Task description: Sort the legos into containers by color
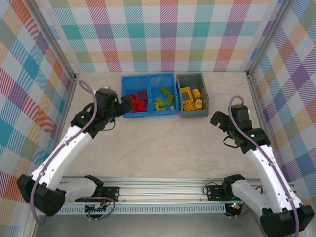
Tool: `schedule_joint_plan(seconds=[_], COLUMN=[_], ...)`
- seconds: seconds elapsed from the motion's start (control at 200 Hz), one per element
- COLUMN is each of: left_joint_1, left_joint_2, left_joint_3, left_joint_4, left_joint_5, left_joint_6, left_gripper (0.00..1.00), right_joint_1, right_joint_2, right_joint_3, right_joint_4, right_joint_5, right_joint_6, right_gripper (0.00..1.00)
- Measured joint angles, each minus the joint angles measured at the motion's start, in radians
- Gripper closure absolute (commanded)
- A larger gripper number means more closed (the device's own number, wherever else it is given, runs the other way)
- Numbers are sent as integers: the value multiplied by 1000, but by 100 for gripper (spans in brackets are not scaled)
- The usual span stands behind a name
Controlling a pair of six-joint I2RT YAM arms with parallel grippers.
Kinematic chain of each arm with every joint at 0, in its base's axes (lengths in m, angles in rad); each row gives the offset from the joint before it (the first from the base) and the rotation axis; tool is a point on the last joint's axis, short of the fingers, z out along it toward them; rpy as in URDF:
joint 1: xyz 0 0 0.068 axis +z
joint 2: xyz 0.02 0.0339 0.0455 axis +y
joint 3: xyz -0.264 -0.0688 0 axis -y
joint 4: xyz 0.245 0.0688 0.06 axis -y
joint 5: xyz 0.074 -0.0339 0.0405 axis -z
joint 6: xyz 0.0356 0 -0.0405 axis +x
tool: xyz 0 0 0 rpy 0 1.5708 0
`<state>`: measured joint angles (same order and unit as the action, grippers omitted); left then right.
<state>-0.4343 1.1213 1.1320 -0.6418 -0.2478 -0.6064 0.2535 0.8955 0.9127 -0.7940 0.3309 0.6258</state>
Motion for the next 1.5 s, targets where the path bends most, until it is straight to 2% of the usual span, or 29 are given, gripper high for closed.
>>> schedule_joint_plan(seconds=[0.11, 0.2, 0.265, 0.33, 0.4, 0.485, 0.605, 0.765, 0.965, 1.13, 1.235, 1.505], left_joint_1=[8, 10, 27, 60, 108, 164, 222, 237, 275, 300, 300, 315], left_joint_2=[-45, -69, -84, -85, -67, -18, 98, 273, 423, 414, 423, 442], left_joint_3=[-116, -246, -379, -520, -639, -706, -715, -671, -574, -658, -749, -748], left_joint_4=[-26, 2, 90, 231, 368, 522, 757, 986, 1109, 1262, 1387, 1437], left_joint_5=[-146, -337, -439, -465, -452, -409, -328, -266, -195, -149, -122, -74], left_joint_6=[23, 24, 83, 176, 263, 344, 420, 494, 560, 578, 588, 592], left_gripper=[0, 0, 0, 0, 0, 0, 0, 0, 0, 0, 0, 0], right_joint_1=[0, 0, -2, -4, -4, -4, -16, -97, -143, -157, -161, -182], right_joint_2=[18, -3, -6, 31, 105, 151, 182, 299, 453, 599, 627, 628], right_joint_3=[-73, -181, -275, -352, -388, -413, -489, -560, -563, -570, -576, -549], right_joint_4=[58, 238, 402, 535, 621, 731, 939, 1165, 1387, 1590, 1625, 1631], right_joint_5=[54, 97, 117, 133, 141, 142, 138, 90, 7, -72, -101, -119], right_joint_6=[-5, -67, -126, -198, -275, -344, -430, -494, -558, -599, -613, -612], right_gripper=[0, 0, 0, 0, 0, 0, 0, 0, 0, 0, 0, 0])
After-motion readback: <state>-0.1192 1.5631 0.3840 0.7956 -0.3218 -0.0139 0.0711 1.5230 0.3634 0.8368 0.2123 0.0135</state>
